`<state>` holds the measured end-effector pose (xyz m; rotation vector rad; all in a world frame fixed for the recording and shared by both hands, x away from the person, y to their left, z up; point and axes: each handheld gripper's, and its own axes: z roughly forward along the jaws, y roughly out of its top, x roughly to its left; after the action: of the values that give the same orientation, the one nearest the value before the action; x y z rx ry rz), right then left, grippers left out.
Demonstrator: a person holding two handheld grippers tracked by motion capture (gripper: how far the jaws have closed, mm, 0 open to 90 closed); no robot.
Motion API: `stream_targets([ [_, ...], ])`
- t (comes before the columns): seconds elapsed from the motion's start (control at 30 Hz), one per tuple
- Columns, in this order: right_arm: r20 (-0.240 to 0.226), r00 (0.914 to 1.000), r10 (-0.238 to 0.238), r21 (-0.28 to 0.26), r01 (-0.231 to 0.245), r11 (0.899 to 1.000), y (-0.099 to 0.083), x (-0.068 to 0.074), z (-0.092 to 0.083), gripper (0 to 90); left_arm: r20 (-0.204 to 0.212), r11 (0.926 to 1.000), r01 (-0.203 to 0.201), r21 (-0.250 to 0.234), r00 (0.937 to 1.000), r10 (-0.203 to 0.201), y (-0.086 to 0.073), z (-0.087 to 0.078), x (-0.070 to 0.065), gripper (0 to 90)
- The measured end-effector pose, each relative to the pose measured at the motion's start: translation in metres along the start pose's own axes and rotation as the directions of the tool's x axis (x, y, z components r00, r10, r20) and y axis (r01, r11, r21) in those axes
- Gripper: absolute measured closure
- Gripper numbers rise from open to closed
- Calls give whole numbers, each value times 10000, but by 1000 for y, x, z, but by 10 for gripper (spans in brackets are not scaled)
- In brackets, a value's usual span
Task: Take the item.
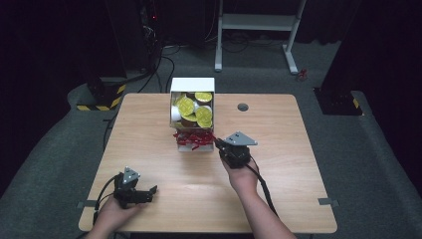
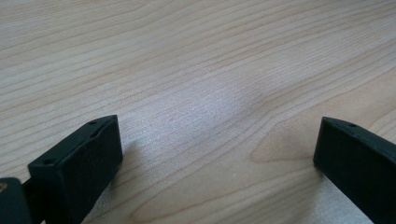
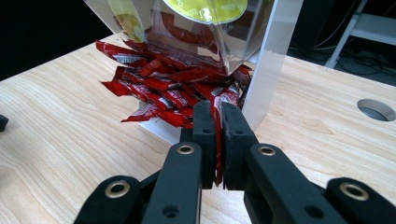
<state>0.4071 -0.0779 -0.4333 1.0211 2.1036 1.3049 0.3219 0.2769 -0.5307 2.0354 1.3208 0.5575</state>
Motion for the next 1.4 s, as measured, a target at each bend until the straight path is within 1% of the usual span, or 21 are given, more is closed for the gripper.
stream_targets([
  [0.07,-6,10000,72,-8,-72,10000,0,1,-2,869,-9,10000,8,-15,10000,-8,0,0,0,14],
  [0.27,-30,10000,25,-143,-26,9999,-1,-1,-8,870,-10,10000,4,-14,10000,-4,0,0,0,14],
  [0.4,-73,9999,143,-214,-145,9997,0,-2,-12,871,-12,10000,0,-12,10000,0,0,0,0,14],
  [0.93,-200,9997,152,-636,-164,9978,-2,-4,-27,873,-12,10000,5,-15,10000,-5,0,0,0,14],
  [1.1,-319,9988,384,-700,-406,9967,-6,-7,-31,873,-11,10000,6,-15,10000,-6,0,0,0,14],
  [1.2,-298,9989,371,-742,-392,9965,-10,-8,-35,873,-8,10000,9,-16,10000,-9,0,0,0,14],
  [1.33,-299,9981,531,-756,-552,9956,-13,-12,-41,873,-6,10000,4,3,10000,-4,0,0,0,14],
  [1.4,-278,9983,508,-822,-530,9952,-13,-13,-44,873,-12,10000,-6,-16,10000,6,0,0,0,14],
])
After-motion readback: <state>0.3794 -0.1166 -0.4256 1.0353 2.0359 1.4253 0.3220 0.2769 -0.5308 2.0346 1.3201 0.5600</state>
